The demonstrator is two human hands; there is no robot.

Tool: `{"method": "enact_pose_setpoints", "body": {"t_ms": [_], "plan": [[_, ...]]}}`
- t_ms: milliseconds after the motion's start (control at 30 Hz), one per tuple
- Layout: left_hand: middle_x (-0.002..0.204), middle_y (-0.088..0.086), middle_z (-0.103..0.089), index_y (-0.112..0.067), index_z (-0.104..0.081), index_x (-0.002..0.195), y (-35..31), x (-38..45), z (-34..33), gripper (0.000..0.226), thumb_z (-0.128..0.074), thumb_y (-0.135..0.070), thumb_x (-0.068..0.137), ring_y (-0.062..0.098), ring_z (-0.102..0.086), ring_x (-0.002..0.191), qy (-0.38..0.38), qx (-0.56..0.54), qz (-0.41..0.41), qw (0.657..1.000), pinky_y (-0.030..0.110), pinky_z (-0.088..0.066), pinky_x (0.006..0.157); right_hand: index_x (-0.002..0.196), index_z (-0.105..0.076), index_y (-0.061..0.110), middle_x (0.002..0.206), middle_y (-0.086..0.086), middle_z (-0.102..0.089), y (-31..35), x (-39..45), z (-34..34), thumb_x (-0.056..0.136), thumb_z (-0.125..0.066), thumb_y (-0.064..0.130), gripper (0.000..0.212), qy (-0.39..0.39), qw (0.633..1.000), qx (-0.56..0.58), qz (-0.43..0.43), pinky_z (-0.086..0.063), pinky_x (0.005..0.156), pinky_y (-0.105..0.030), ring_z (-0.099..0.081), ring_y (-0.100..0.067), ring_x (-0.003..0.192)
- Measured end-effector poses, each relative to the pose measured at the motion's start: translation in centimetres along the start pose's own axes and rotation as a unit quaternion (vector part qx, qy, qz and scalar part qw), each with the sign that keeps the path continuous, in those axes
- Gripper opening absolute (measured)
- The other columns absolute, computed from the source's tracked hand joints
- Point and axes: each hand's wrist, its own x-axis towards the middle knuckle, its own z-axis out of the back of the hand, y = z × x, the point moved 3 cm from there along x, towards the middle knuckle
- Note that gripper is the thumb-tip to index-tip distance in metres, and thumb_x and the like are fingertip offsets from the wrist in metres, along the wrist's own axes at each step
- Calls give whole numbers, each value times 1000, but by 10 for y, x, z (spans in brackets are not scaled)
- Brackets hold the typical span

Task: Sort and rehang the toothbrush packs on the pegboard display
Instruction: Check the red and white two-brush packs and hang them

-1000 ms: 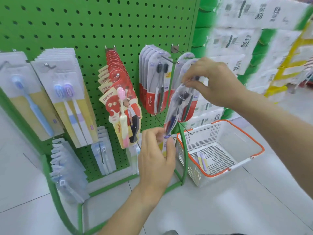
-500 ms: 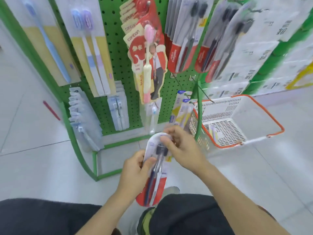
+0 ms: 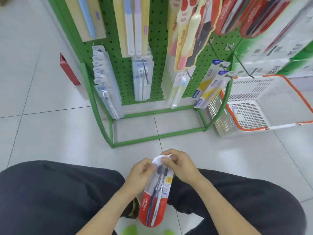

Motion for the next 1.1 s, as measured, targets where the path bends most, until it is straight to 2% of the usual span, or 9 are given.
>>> {"method": "enact_pose_setpoints", "body": {"t_ms": [100,233,333,567,733,867,967,1033,1100], "plan": [[88,-5,-74,-19,-68,97,-2,5,-2,18,-56,-32,102,9,-72,85,-19,20,-36,999,29,-59,79,103,-73,26,80,-9,-75,0,-3,-7,97,-69,30,8,10,1000,-6,1,-57,74,-39,-70,-27,75],[81,-2,-74,-16,-71,89,0,13,2,19,-59,-25,101,11,-71,77,-71,7,-50,996,24,-57,72,101,-72,14,81,-11,-76,1,-6,-11,100,-65,27,15,-25,995,86,-34,-56,60,-36,-70,-23,67],[83,-3,-75,-17,-70,92,3,13,0,17,-59,-26,101,11,-72,78,-81,-5,-50,995,25,-58,72,101,-71,9,81,-13,-76,-3,-7,-13,100,-64,25,17,-37,991,117,-48,-54,64,-34,-69,-21,67],[93,-8,-77,-21,-67,106,0,12,-4,16,-60,-33,99,12,-75,87,-9,-13,-36,999,28,-60,77,95,-73,12,83,2,-78,-11,-7,-11,100,-64,15,11,-176,975,131,-44,-54,68,-19,-74,-11,77],[93,-9,-77,-23,-69,103,2,14,0,11,-62,-31,98,12,-74,88,-78,-10,-26,997,29,-60,79,106,-69,12,90,-1,-78,-9,-7,-16,104,-55,20,16,-125,974,184,-53,-55,65,-23,-73,-14,80],[92,-4,-78,-20,-69,102,6,15,5,10,-59,-23,101,15,-75,87,-131,-81,-11,988,34,-61,78,123,-60,17,90,-8,-77,-10,-12,-22,102,-59,10,22,-65,979,192,-35,-60,68,-30,-76,-24,85],[101,-2,-77,-20,-66,110,7,17,6,12,-57,-21,102,14,-74,94,-88,-61,-25,994,33,-60,83,123,-60,22,83,-7,-76,-14,-14,-24,100,-62,10,26,-105,981,160,-39,-62,71,-35,-76,-23,81],[110,-5,-74,-22,-61,118,3,16,2,20,-59,-13,101,7,-71,99,-27,-43,-36,998,24,-58,82,120,-62,20,70,2,-72,-19,-14,-24,99,-60,6,26,-139,975,162,-52,-59,66,-32,-71,-16,70],[113,-9,-70,-26,-56,120,1,14,-2,31,-63,-6,97,3,-69,101,-14,-25,-32,999,18,-56,79,119,-64,17,63,6,-68,-23,-14,-24,97,-59,2,27,-149,974,164,-57,-56,65,-33,-66,-14,63]]}}
